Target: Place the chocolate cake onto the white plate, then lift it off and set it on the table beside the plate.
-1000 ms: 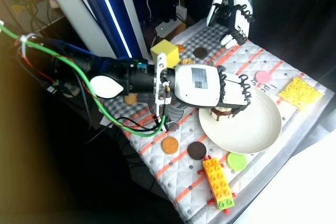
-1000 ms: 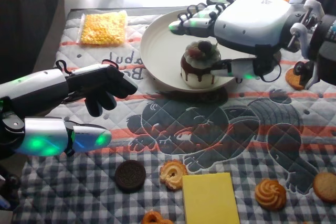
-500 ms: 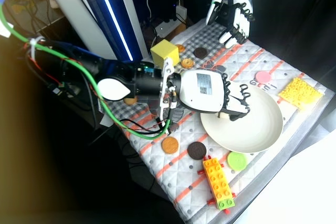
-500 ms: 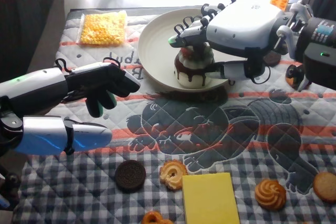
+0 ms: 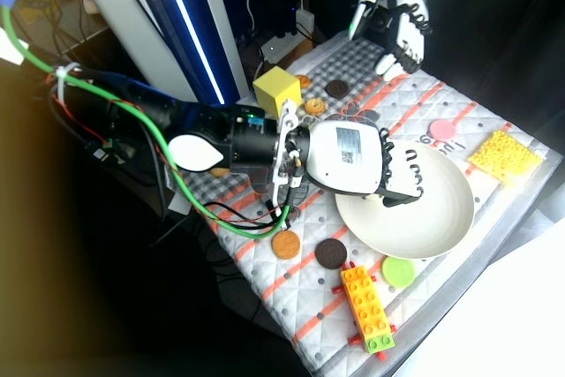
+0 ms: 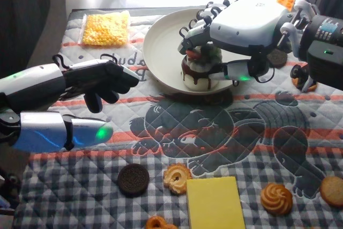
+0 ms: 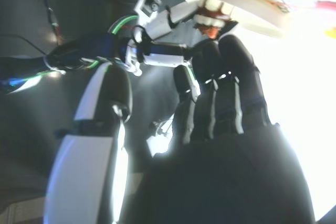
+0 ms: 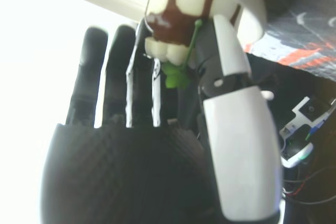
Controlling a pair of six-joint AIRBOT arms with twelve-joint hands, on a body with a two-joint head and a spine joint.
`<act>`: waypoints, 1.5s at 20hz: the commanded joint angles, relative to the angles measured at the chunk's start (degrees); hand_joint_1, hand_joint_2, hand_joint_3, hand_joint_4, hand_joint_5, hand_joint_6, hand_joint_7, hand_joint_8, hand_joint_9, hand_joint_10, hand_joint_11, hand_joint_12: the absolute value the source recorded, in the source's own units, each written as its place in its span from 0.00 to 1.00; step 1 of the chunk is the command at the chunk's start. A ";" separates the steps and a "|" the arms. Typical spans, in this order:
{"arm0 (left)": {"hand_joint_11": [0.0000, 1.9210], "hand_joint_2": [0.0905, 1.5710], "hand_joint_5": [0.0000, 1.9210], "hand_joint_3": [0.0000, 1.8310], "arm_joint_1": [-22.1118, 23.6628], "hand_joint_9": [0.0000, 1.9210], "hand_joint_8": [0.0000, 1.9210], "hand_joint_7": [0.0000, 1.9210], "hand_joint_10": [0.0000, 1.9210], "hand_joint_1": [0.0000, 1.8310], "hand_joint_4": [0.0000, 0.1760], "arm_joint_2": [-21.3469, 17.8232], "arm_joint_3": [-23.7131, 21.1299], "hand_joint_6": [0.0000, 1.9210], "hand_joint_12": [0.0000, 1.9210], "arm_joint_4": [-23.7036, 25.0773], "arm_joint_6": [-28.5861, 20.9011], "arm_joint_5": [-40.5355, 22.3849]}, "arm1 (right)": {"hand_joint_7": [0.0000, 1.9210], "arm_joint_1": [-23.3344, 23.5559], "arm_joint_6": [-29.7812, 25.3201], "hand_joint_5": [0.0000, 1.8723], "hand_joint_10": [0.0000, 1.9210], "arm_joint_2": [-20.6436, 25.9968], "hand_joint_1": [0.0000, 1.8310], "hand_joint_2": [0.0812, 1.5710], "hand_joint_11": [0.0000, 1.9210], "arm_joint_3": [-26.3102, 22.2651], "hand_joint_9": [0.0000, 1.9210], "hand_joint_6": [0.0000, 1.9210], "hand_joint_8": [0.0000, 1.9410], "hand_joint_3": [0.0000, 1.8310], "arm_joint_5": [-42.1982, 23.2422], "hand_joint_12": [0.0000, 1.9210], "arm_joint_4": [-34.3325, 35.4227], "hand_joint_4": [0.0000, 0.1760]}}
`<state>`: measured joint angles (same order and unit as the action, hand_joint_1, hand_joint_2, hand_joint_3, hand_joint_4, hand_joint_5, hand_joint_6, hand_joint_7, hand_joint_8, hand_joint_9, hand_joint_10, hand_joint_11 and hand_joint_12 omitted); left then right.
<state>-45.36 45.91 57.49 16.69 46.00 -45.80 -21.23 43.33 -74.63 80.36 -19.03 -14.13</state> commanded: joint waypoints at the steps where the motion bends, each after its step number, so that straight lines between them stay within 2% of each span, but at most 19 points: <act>1: 0.00 0.79 0.04 0.00 0.23 0.00 0.46 0.02 0.63 0.44 0.10 -0.03 0.27 0.35 0.87 -1.65 -0.55 -6.51 | 0.19 0.84 0.21 0.36 0.68 0.33 0.59 0.82 0.00 0.34 0.06 0.79 0.58 0.00 -4.01 0.96 0.35 0.00; 2: 0.00 0.79 0.04 0.00 0.20 0.00 0.46 0.01 0.62 0.46 0.13 -0.03 0.30 0.35 0.87 -1.78 -0.55 -6.51 | 0.13 1.05 0.21 0.34 0.54 0.34 0.58 0.82 0.00 0.15 0.01 0.79 0.41 0.00 -4.35 0.90 0.35 0.00; 3: 0.00 0.79 0.05 0.00 0.20 0.00 0.45 0.02 0.61 0.47 0.11 -0.03 0.31 0.33 0.88 -1.85 -0.55 -6.57 | 0.17 1.31 0.21 0.35 0.49 0.44 0.58 0.81 0.00 -0.12 0.01 0.77 0.30 0.00 -4.84 0.82 0.43 0.00; 4: 0.00 0.79 0.05 0.00 0.20 0.00 0.45 0.02 0.61 0.47 0.11 -0.02 0.33 0.33 0.88 -1.95 -0.55 -6.62 | 0.17 1.57 0.21 0.35 0.49 1.18 0.58 0.81 0.00 -0.61 0.01 0.77 0.30 0.00 -5.79 0.82 0.86 0.00; 5: 0.00 0.79 0.06 0.00 0.20 0.00 0.43 0.02 0.60 0.47 0.15 0.01 0.35 0.29 0.87 -2.00 -0.55 -6.63 | 0.27 1.73 0.21 0.39 0.75 2.00 0.62 0.83 0.05 -1.15 0.13 0.79 0.78 0.00 -6.64 0.99 1.24 0.00; 6: 0.00 0.79 0.06 0.00 0.19 0.00 0.42 0.02 0.60 0.47 0.22 0.02 0.37 0.28 0.86 -2.11 -0.55 -6.61 | 0.32 1.94 0.21 0.38 0.87 3.12 0.62 0.82 0.25 -1.93 0.26 0.74 0.82 0.00 -7.60 1.00 1.43 0.00; 7: 0.00 0.79 0.07 0.00 0.15 0.01 0.41 0.03 0.59 0.46 0.21 0.02 0.37 0.27 0.86 -2.21 -0.55 -6.60 | 0.33 1.99 0.21 0.38 0.90 4.07 0.62 0.81 0.29 -2.62 0.29 0.72 0.84 0.00 -8.52 1.00 1.54 0.00; 9: 0.00 0.79 0.08 0.00 0.09 0.02 0.39 0.04 0.59 0.44 0.26 0.02 0.37 0.25 0.88 -2.37 -0.55 -6.60 | 0.33 1.99 0.21 0.37 0.85 5.72 0.61 0.82 0.26 -3.92 0.28 0.76 0.82 0.00 -9.90 0.97 1.70 0.01; 11: 0.00 0.80 0.08 0.00 -0.01 0.02 0.36 0.04 0.57 0.44 0.27 0.01 0.37 0.23 0.87 -2.62 -0.55 -6.59 | 0.31 1.99 0.21 0.37 0.86 6.88 0.69 0.81 0.24 -5.22 0.30 0.78 0.79 0.00 -10.96 0.96 1.70 0.00; 12: 0.00 0.80 0.08 0.00 -0.09 0.03 0.33 0.05 0.52 0.42 0.33 0.01 0.37 0.22 0.83 -2.78 -0.55 -6.60 | 0.34 1.99 0.21 0.38 0.96 6.88 0.62 0.81 0.37 -5.57 0.32 0.70 0.85 0.00 -11.26 1.00 1.69 0.00; 13: 0.00 0.80 0.08 0.00 -0.11 0.03 0.31 0.05 0.52 0.42 0.37 0.01 0.37 0.24 0.84 -2.82 -0.55 -6.61 | 0.19 1.99 0.20 0.37 0.73 6.92 0.59 0.80 0.07 -5.93 0.12 0.75 0.60 0.00 -11.43 0.98 1.67 0.00; 15: 0.00 0.80 0.07 0.00 -0.11 0.03 0.27 0.07 0.52 0.41 0.40 0.01 0.37 0.26 0.85 -2.95 -0.55 -6.64 | 0.17 1.99 0.20 0.35 0.72 8.17 0.58 0.82 0.02 -7.28 0.08 0.78 0.56 0.00 -12.62 0.99 1.67 0.00; 16: 0.00 0.80 0.06 0.00 -0.12 0.03 0.26 0.07 0.54 0.41 0.45 0.03 0.39 0.28 0.87 -3.02 -0.55 -6.64 | 0.29 1.99 0.20 0.36 0.94 9.36 0.61 0.82 0.29 -8.33 0.26 0.73 0.83 0.00 -13.47 1.00 1.62 0.00; 17: 0.00 0.81 0.06 0.00 -0.13 0.03 0.26 0.07 0.54 0.39 0.48 0.08 0.43 0.28 0.88 -3.13 -0.55 -6.63 | 0.32 1.98 0.20 0.37 0.99 10.81 0.63 0.82 0.38 -9.37 0.33 0.69 0.89 0.00 -14.25 1.00 1.51 0.00; 20: 0.00 0.81 0.06 0.00 -0.56 0.03 0.25 0.08 0.55 0.41 0.47 0.07 0.47 0.29 0.86 -3.91 -0.55 -6.87 | 0.35 0.66 -0.35 0.41 0.99 14.77 0.63 0.80 0.36 -13.18 0.32 0.66 0.85 0.00 -17.20 1.00 -0.59 0.00; 24: 0.00 0.80 0.05 0.00 -1.42 0.03 0.26 0.08 0.56 0.43 0.44 -0.16 0.48 0.34 0.83 -5.26 -0.55 -7.61 | 0.33 -1.36 -12.27 0.39 1.00 18.20 0.64 0.81 0.40 -14.04 0.34 0.65 0.90 0.00 -22.05 1.00 -7.81 0.00; 26: 0.03 0.80 0.05 0.00 -1.68 0.02 0.27 0.07 0.62 0.46 0.51 -0.16 0.55 0.36 0.89 -5.59 -0.55 -7.87 | 0.34 -3.17 -12.81 0.38 1.00 20.72 0.64 0.81 0.38 -15.79 0.33 0.67 0.90 0.00 -24.16 1.00 -8.20 0.00; 27: 0.03 0.79 0.05 0.00 -1.72 0.02 0.26 0.07 0.62 0.47 0.44 -0.16 0.55 0.36 0.88 -5.66 -0.55 -7.91 | 0.36 -3.88 -12.81 0.37 1.00 21.81 0.65 0.81 0.43 -16.59 0.38 0.66 0.89 0.00 -24.87 1.00 -8.20 0.00; 30: 0.00 0.80 0.05 0.00 -2.08 0.03 0.30 0.06 0.60 0.45 0.44 -0.21 0.56 0.35 0.86 -6.15 -0.54 -8.30 | 0.39 -7.47 -13.55 0.35 1.00 25.30 0.65 0.81 0.50 -19.19 0.44 0.67 0.87 0.00 -27.00 1.00 -8.34 0.00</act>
<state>-47.68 45.91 57.98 12.19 46.00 -47.53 -29.87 29.85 -49.15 60.97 -39.79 -24.21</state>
